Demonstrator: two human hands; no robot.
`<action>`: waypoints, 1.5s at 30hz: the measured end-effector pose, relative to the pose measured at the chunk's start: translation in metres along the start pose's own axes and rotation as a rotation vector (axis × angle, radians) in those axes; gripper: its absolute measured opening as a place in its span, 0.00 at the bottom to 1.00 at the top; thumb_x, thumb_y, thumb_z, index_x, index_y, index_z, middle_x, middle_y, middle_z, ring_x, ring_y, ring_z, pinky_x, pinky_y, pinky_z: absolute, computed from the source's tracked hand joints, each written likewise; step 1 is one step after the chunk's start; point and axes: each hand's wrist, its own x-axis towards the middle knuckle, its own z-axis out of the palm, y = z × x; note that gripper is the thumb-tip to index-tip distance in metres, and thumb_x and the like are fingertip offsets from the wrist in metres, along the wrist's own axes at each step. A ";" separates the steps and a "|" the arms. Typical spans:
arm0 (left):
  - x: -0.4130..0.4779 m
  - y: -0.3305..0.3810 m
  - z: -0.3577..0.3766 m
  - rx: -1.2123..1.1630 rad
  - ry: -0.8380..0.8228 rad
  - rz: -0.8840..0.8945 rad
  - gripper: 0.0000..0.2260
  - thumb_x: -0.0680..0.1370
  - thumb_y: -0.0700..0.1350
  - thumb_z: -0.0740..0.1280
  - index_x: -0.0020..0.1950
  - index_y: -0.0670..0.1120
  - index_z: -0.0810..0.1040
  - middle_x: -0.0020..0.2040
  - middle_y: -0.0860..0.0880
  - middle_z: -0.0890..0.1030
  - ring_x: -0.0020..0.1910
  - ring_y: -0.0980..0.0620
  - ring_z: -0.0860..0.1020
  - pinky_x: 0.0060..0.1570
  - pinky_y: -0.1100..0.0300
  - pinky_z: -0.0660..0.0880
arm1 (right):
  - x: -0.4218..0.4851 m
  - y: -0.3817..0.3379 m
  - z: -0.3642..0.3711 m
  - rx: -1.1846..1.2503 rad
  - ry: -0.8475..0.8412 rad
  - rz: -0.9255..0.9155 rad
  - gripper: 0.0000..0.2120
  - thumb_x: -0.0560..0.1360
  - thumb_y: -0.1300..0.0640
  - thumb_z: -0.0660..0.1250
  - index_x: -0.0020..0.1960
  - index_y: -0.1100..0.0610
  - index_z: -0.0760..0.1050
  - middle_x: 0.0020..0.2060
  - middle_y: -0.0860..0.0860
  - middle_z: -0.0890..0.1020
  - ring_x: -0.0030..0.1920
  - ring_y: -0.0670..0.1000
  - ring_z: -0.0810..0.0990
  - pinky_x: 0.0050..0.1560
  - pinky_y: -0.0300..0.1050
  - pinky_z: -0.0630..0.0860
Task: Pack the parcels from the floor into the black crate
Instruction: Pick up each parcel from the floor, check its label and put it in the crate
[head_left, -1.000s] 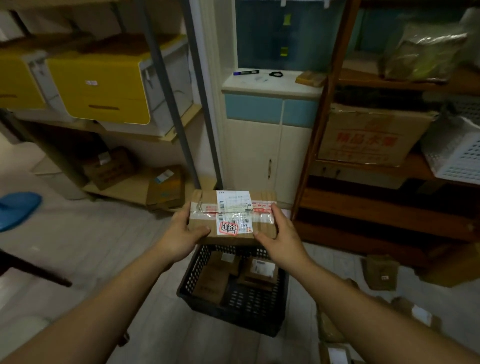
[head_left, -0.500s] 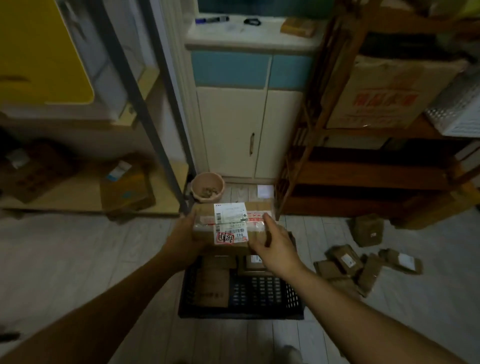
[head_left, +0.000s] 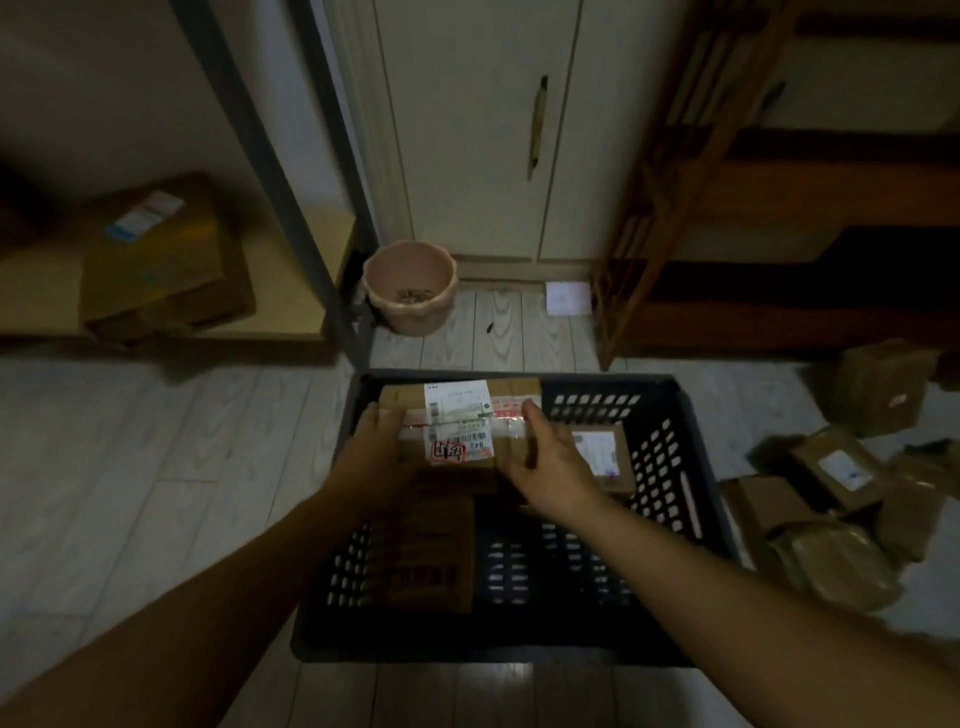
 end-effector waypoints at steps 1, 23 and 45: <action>0.010 -0.008 0.016 0.036 -0.004 -0.016 0.33 0.75 0.54 0.67 0.75 0.51 0.56 0.77 0.44 0.51 0.73 0.42 0.60 0.70 0.45 0.64 | 0.011 0.016 0.016 0.004 0.000 -0.008 0.36 0.78 0.47 0.63 0.78 0.48 0.46 0.74 0.54 0.58 0.71 0.54 0.63 0.67 0.43 0.61; 0.097 -0.067 0.107 0.223 -0.001 0.042 0.26 0.80 0.49 0.59 0.76 0.56 0.54 0.78 0.48 0.46 0.75 0.38 0.49 0.73 0.41 0.52 | 0.106 0.089 0.110 -0.015 -0.017 -0.031 0.34 0.79 0.52 0.62 0.77 0.47 0.47 0.73 0.56 0.58 0.68 0.56 0.68 0.67 0.50 0.68; -0.110 0.103 -0.168 0.156 -0.262 -0.065 0.30 0.78 0.55 0.61 0.77 0.50 0.54 0.77 0.41 0.54 0.75 0.41 0.52 0.73 0.48 0.51 | -0.069 -0.110 -0.144 -0.179 -0.220 0.154 0.30 0.78 0.45 0.61 0.75 0.55 0.58 0.72 0.58 0.63 0.71 0.58 0.63 0.68 0.46 0.63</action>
